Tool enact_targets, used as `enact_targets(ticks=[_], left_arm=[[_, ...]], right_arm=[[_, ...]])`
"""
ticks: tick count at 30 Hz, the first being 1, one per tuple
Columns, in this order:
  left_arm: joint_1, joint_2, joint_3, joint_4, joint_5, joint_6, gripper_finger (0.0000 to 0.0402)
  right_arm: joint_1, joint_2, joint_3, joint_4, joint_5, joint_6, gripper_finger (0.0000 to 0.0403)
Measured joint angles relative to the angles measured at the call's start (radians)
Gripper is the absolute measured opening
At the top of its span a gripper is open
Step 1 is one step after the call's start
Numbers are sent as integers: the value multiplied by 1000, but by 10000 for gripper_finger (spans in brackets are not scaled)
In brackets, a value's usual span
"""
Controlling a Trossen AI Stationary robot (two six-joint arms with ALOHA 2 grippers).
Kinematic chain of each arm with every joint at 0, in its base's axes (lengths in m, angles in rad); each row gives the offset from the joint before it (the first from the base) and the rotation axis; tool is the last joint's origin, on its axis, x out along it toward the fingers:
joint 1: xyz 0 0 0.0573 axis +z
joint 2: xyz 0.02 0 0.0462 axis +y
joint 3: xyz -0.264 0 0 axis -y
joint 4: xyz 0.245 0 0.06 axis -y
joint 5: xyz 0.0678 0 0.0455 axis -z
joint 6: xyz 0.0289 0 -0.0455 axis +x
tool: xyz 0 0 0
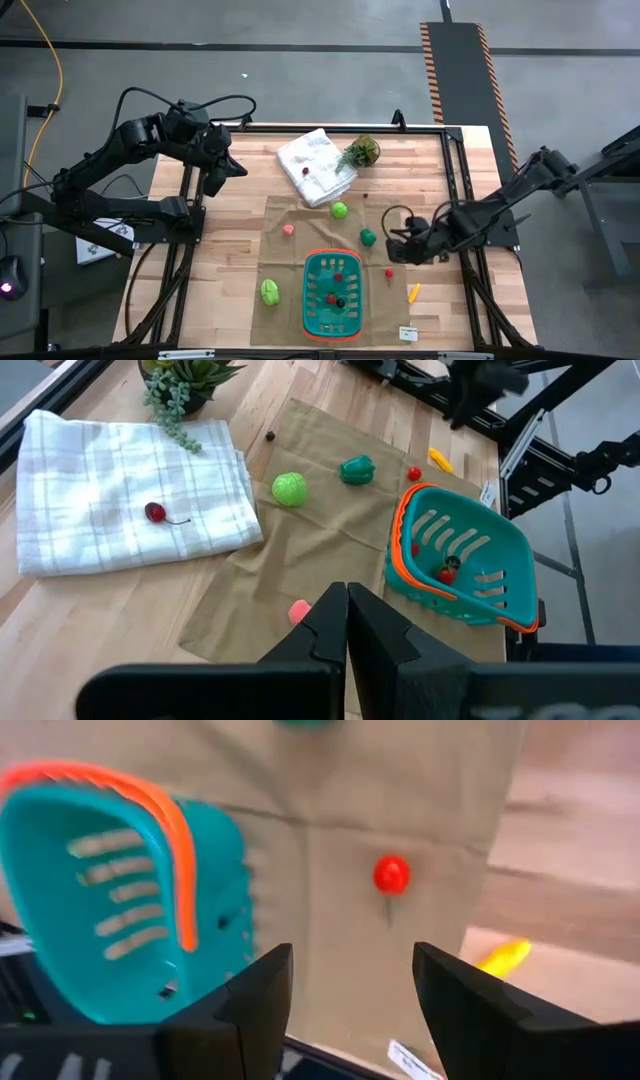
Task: Pick and placing Produce into tupperware
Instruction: Put the bottom red cherry into the blue bin
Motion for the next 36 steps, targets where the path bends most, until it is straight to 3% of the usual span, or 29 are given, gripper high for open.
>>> enact_targets(ticks=[4, 16, 36], left_arm=[[0, 0, 0, 0, -3, 0, 1], [0, 0, 0, 1, -20, 0, 1], [0, 0, 0, -3, -19, -16, 1]], right_arm=[[19, 73, -1, 36, -45, 6, 199], [39, 222, -1, 165, -46, 9, 199], [-44, 366, -1, 134, -74, -113, 199]])
